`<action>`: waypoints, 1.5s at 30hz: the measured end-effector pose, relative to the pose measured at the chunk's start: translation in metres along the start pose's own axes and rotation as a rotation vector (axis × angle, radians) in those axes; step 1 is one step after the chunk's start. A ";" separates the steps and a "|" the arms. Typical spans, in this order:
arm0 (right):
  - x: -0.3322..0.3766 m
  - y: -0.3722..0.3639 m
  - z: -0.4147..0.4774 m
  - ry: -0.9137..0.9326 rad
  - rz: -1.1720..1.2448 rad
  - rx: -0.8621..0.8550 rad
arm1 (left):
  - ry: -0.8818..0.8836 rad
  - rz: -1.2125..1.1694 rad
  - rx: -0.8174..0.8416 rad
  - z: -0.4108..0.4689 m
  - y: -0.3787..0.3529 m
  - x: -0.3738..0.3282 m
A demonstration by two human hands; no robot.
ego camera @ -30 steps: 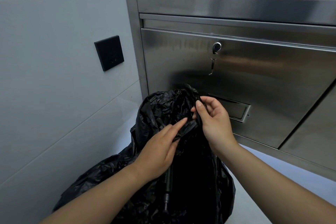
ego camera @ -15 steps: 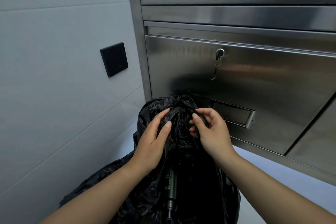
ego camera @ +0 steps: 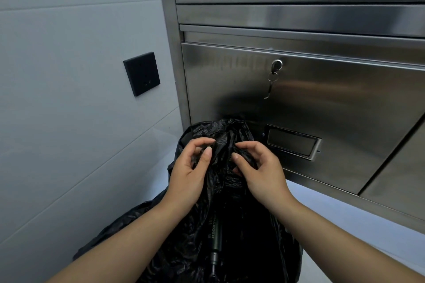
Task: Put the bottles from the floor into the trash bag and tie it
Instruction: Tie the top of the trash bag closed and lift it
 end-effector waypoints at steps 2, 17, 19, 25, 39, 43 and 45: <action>0.004 -0.002 -0.002 0.052 -0.021 0.035 | 0.033 0.005 0.008 0.001 0.000 0.003; 0.009 -0.007 -0.004 -0.059 0.121 0.294 | 0.101 0.000 -0.014 0.006 0.001 0.011; 0.011 -0.009 -0.005 0.036 0.048 0.272 | 0.099 0.038 -0.011 0.005 0.002 0.010; 0.007 -0.002 0.005 0.117 -0.005 0.126 | 0.143 0.000 0.029 0.005 0.000 0.010; -0.006 0.017 0.013 -0.019 -0.014 -0.013 | 0.118 0.092 0.163 0.007 0.007 0.009; -0.006 0.012 0.012 0.034 -0.081 -0.053 | 0.126 0.128 0.212 -0.002 -0.004 0.004; -0.006 0.012 0.013 0.052 -0.110 -0.089 | 0.007 0.222 0.195 -0.005 -0.005 -0.001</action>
Point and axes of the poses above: each hand's wrist, its own z-axis towards the middle knuckle, its own y-axis out of the back of the hand, x = y × z, the point moved 4 cm from there along z, towards the middle knuckle, and after that the axes turned 14 degrees about -x, right-handed, at the moved point
